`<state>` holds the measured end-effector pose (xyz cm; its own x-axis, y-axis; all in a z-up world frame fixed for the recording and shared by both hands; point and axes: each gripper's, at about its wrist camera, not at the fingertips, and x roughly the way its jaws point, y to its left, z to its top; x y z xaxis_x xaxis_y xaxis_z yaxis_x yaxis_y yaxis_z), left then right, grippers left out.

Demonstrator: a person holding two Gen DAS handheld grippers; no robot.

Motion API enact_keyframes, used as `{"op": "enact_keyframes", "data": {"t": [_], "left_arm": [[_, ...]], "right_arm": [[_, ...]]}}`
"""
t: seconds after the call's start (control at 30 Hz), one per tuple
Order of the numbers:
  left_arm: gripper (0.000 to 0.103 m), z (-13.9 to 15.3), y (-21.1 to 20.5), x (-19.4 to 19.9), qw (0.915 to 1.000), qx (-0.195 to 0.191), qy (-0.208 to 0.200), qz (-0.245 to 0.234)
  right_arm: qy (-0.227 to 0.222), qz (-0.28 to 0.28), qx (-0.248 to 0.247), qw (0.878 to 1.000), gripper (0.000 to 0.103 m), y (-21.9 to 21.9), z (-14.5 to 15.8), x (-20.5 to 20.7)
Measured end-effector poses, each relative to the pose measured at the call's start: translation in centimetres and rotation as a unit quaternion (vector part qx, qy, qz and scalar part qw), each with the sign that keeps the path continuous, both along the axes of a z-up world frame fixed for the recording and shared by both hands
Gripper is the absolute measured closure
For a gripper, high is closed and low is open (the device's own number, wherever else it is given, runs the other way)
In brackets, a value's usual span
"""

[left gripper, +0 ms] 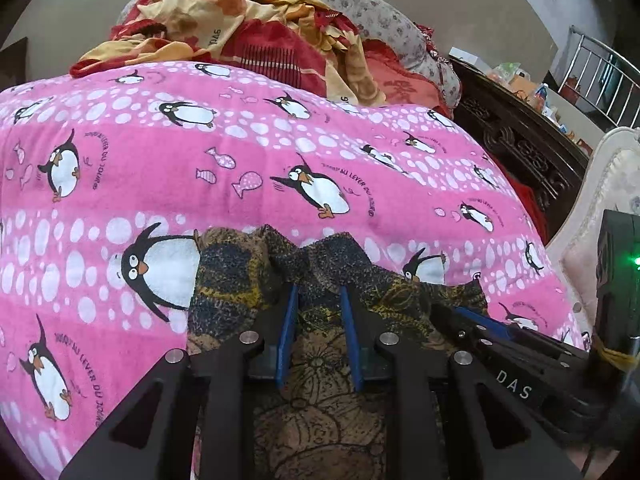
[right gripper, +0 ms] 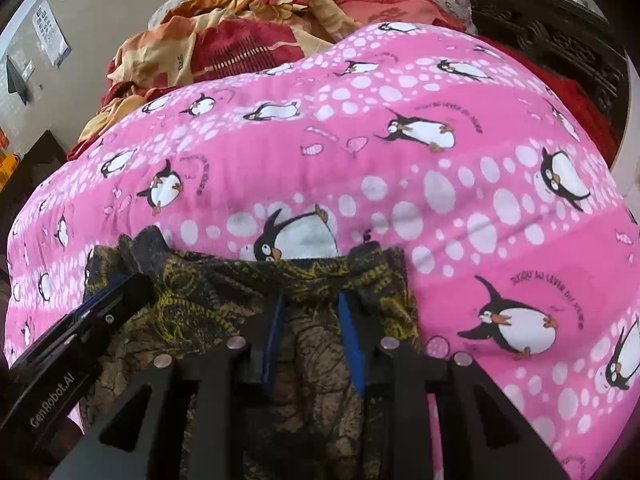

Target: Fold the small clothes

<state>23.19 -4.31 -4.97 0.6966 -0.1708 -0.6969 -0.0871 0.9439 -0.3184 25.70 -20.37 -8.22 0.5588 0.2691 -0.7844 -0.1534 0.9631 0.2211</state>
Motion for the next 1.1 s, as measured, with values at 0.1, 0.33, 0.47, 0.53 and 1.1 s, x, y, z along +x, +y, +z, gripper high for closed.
{"op": "enact_keyframes", "data": {"t": [0.1, 0.33, 0.47, 0.53, 1.1], "left_arm": [[0.100, -0.2, 0.0, 0.3, 1.0000, -0.002, -0.002, 0.003], [0.100, -0.5, 0.2, 0.6, 0.9999, -0.012, -0.005, 0.007], [0.100, -0.5, 0.2, 0.6, 0.9999, -0.013, -0.005, 0.006], [0.100, -0.5, 0.3, 0.6, 0.9999, -0.015, -0.005, 0.006], [0.100, -0.5, 0.3, 0.7, 0.9998, -0.019, -0.005, 0.006]], "right_arm": [[0.001, -0.002, 0.005, 1.000, 0.072, -0.1, -0.3, 0.2], [0.003, -0.003, 0.029, 1.000, 0.071, -1.1, -0.7, 0.2], [0.003, -0.003, 0.030, 1.000, 0.071, -1.0, -0.7, 0.3], [0.002, -0.003, 0.029, 1.000, 0.071, -1.0, -0.7, 0.4], [0.001, -0.003, 0.032, 0.999, 0.071, -1.0, -0.8, 0.4]]}}
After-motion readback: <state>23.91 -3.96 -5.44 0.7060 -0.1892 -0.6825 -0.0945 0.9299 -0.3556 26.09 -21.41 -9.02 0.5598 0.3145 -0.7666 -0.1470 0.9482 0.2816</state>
